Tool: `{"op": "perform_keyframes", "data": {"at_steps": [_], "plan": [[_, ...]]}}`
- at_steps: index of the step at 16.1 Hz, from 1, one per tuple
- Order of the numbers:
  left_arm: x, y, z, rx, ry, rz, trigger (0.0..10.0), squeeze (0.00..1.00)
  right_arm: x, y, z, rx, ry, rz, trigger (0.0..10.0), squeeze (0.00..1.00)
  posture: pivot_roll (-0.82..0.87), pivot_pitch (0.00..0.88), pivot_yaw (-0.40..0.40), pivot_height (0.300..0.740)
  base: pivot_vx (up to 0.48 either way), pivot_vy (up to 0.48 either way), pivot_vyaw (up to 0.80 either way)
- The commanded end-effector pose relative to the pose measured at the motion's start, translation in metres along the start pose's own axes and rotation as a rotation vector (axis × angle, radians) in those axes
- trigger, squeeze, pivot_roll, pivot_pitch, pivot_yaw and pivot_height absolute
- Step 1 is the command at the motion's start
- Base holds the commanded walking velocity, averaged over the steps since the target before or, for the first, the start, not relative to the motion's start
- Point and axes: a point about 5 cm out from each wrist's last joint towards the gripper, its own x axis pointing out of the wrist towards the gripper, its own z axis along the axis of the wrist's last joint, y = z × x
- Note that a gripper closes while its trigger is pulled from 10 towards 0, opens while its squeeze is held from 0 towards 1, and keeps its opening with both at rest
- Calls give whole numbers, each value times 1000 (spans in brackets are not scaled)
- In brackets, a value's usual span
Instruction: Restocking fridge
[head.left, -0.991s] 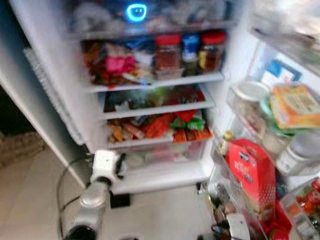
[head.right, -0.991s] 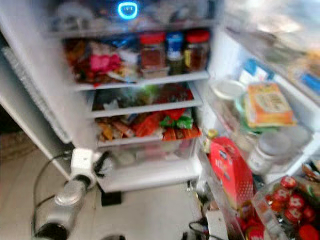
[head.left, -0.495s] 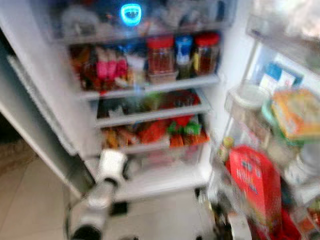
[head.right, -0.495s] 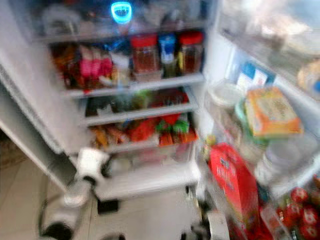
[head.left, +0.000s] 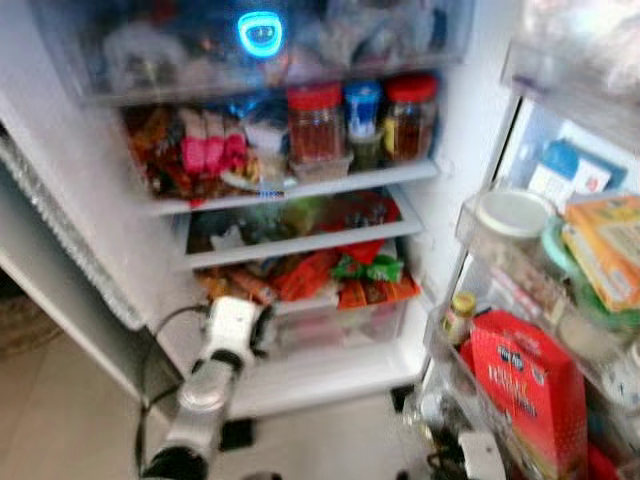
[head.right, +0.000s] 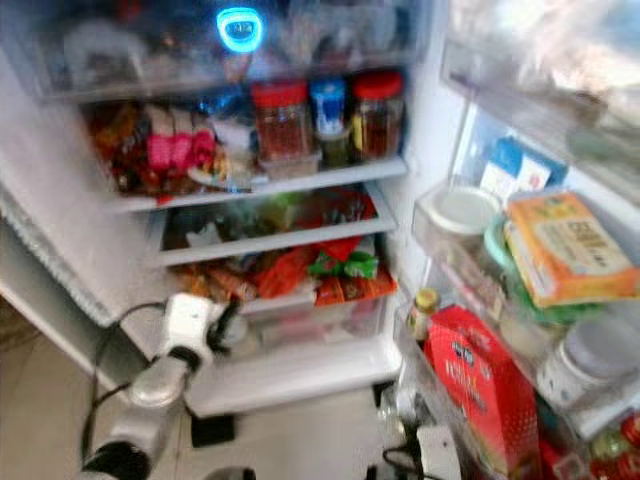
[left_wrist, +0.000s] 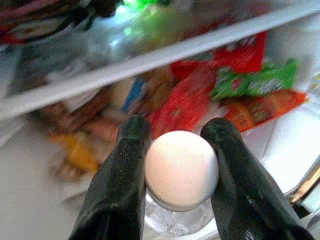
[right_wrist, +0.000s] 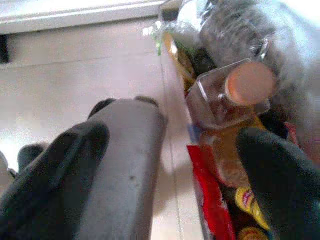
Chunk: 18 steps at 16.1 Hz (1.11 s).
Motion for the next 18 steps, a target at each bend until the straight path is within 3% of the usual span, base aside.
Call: {"op": "perform_keyframes", "data": {"at_steps": [1,13,16,17,18], "plan": [[-1,12,5,40,-22,20,10000,0,1,3,4,-4,-11,6,10000,0,-61,0,20,637,262,0,0],[4,9,20,121,-82,3,10000,0,1,3,5,-5,-9,15,10000,0,-64,0,16,637,266,0,0],[2,12,33,212,-132,-5,10000,0,1,2,6,-7,-6,19,10000,0,-59,0,13,637,257,0,0],[2,14,35,281,-136,-13,10000,0,1,2,6,-7,-5,20,10000,0,-57,0,14,637,251,0,0],[1,17,38,420,-139,-33,10000,0,1,2,6,-8,-4,20,10000,0,-59,0,15,637,240,0,0]]}}
